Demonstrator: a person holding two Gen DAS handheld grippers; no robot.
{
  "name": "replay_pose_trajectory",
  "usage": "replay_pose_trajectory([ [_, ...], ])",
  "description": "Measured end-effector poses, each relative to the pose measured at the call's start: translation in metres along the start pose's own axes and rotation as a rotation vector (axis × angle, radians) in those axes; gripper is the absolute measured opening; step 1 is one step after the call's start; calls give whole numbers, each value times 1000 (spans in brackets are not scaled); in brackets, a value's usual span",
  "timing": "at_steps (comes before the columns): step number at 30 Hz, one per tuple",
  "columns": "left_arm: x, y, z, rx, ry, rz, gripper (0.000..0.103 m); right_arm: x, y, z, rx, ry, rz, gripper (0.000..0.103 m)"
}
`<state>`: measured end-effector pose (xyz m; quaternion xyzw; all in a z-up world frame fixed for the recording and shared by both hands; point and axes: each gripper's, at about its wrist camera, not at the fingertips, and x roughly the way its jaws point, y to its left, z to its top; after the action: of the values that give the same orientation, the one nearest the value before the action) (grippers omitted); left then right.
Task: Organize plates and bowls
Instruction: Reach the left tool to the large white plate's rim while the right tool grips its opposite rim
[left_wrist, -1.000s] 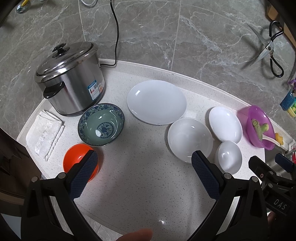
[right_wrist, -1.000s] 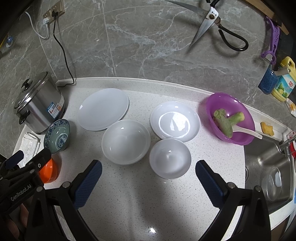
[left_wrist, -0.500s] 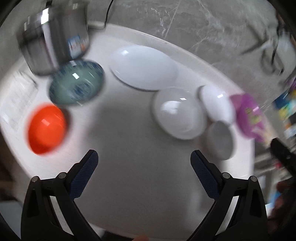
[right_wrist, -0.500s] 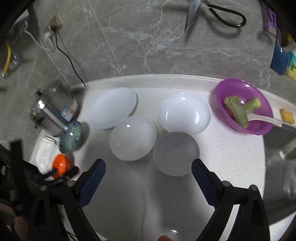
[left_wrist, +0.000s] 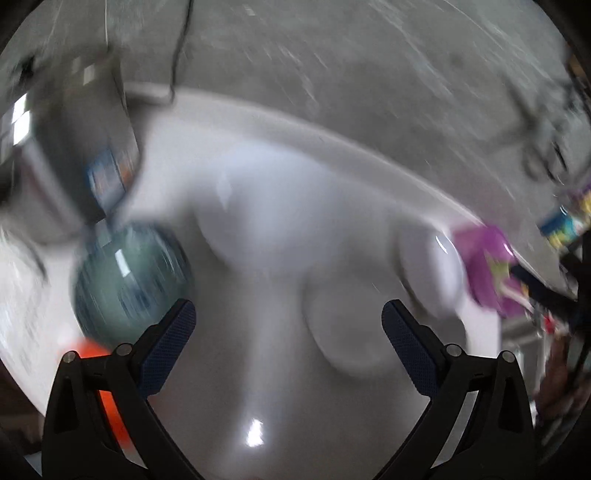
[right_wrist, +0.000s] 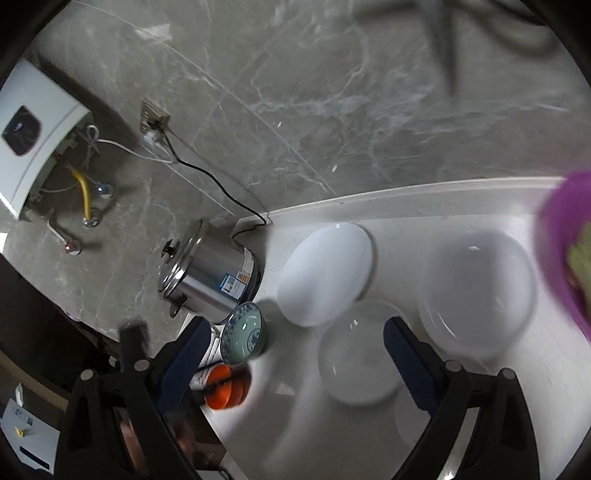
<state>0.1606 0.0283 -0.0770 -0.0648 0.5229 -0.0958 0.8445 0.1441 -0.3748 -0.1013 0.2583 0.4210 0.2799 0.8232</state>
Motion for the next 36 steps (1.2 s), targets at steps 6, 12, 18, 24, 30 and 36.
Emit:
replay_pose_trajectory([
  [6,72,36,105,120,141,16,102,94,-29,41,170,71,-25,95],
  [12,132,70,141,155,264,-48,99,164,-57,50,262,193,-59,84],
  [18,167,90,144,102,341,-86,91,197,-84,48,348,283,-78,78],
  [24,192,103,147,81,371,-91,72,204,-101,42,375,306,-127,71],
  [30,209,111,149,67,390,-126,56,212,-119,41,413,329,-184,65],
  [36,212,120,140,73,404,-152,38,220,-120,42,412,346,-161,58],
])
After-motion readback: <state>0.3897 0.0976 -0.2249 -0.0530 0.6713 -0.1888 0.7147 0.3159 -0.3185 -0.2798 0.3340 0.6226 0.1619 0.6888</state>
